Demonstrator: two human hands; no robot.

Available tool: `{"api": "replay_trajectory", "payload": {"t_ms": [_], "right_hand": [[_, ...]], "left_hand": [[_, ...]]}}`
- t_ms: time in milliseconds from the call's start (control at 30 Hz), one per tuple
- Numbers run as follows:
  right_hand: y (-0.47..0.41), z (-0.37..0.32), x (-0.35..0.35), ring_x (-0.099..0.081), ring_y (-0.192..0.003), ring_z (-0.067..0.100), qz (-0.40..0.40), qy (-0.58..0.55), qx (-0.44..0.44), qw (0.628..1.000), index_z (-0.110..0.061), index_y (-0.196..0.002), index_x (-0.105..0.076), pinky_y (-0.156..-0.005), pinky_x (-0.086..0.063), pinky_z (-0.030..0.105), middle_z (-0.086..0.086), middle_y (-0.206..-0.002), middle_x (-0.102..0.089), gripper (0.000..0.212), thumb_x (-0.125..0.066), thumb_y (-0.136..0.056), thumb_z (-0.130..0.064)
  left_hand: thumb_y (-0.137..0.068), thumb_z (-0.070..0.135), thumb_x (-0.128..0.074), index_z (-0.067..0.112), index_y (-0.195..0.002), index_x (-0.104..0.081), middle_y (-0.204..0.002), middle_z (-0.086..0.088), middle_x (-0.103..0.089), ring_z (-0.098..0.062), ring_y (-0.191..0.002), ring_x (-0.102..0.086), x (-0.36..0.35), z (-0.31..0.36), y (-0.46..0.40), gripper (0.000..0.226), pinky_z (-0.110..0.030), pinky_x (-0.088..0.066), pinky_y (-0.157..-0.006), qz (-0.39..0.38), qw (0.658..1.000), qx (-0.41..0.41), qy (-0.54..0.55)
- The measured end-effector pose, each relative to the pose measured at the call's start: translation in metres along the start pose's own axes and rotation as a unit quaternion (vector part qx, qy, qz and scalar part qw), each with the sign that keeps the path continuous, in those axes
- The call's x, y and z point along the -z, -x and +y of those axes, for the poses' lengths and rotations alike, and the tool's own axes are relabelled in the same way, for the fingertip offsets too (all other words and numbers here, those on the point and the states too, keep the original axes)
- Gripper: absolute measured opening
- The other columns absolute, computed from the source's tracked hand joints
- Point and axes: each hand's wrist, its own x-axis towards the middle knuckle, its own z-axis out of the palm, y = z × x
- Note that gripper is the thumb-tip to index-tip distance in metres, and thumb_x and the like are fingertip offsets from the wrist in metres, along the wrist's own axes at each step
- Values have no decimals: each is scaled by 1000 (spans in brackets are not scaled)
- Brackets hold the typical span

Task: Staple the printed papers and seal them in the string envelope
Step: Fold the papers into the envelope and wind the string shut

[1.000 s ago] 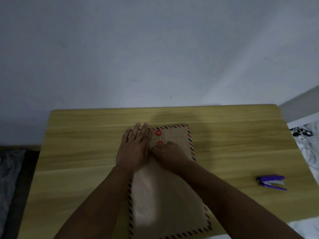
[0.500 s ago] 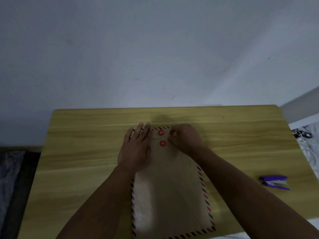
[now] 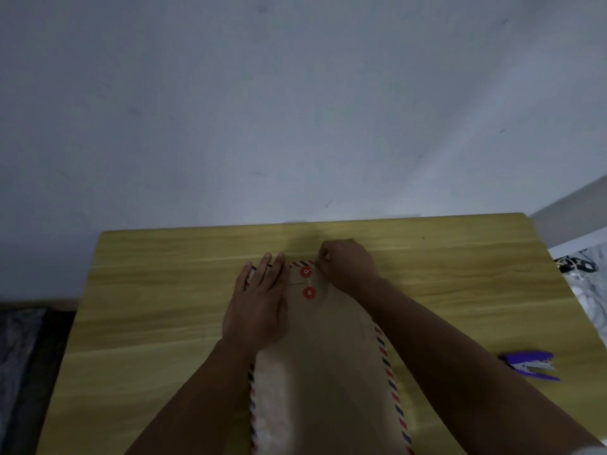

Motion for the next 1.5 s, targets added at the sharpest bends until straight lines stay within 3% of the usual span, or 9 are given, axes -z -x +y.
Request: {"api": "replay_trajectory", "payload": {"t_ms": [267, 500, 633, 733, 867, 1100, 1167, 1300, 1500], "right_hand": [[-16, -44, -11, -64, -102, 33, -67, 86, 69, 992, -19, -102, -65, -70, -42, 35, 9, -108, -67, 16, -56, -95, -31], [23, -11, -16, -65, -93, 27, -41, 59, 164, 984, -20, -96, -64, -64, -37, 34, 5, -98, -70, 19, -49, -97, -30], [46, 18, -13, -67, -86, 22, -25, 133, 255, 958, -21, -114, -63, -67, -52, 32, 2, -108, -69, 22, -51, -99, -30], [64, 29, -15, -64, -74, 20, -30, 170, 290, 942, -19, -123, -59, -53, -44, 29, 4, -97, -66, 31, -60, -94, -28], [81, 32, -25, -58, -54, 19, -33, 184, 302, 935, -16, -122, -60, -42, -35, 26, 3, -81, -62, 43, -75, -83, -25], [82, -5, -37, -67, -72, 27, -39, 155, 288, 944, -17, -112, -58, -54, -42, 30, 6, -97, -65, 21, -56, -95, -29], [70, -16, -37, -67, -81, 32, -63, 146, 280, 947, -16, -116, -56, -59, -45, 36, 9, -106, -64, 22, -48, -101, -29], [42, -22, -36, -67, -77, 33, -31, 147, 286, 946, -17, -126, -58, -52, -35, 33, 9, -105, -67, 29, -49, -101, -28], [16, -1, -15, -69, -93, 31, -3, 86, 186, 979, -22, -107, -67, -67, -43, 34, 3, -106, -71, 30, -48, -94, -40]], "left_hand": [[-95, 30, -39, 17, -159, -32, -170, -2, -25, -24, -158, -16, -2, -2, -1, 66, -55, -23, -124, 1, 1000, -3, -1], [-94, 30, -39, 15, -157, -37, -169, -3, -25, -25, -158, -18, -2, -2, -1, 65, -55, -25, -123, -10, 1000, -1, -14], [-97, 31, -38, 14, -158, -35, -170, -1, -22, -24, -159, -14, -4, -2, -1, 64, -53, -22, -125, -15, 1000, 4, -17], [-97, 32, -38, 14, -158, -35, -170, -1, -23, -24, -159, -14, -5, -3, -1, 64, -53, -21, -125, -16, 1000, 8, -20], [-95, 32, -38, 13, -156, -38, -169, -2, -26, -24, -158, -18, -3, -1, -1, 64, -53, -22, -125, -9, 1000, 8, -17], [-95, 34, -35, 13, -157, -38, -169, -2, -25, -24, -158, -17, -2, -1, -2, 65, -54, -23, -124, -18, 1000, 8, -24], [-93, 34, -35, 13, -156, -38, -169, -3, -25, -25, -158, -17, -2, -2, -2, 67, -54, -23, -124, -20, 999, 2, -27], [-90, 33, -34, 15, -157, -37, -169, -3, -25, -26, -158, -18, -1, -5, -2, 69, -55, -23, -123, -20, 1000, -9, -21], [-91, 28, -39, 16, -158, -36, -170, -2, -24, -26, -158, -18, -1, -3, -1, 68, -54, -22, -123, -11, 1000, -7, -20]]}}
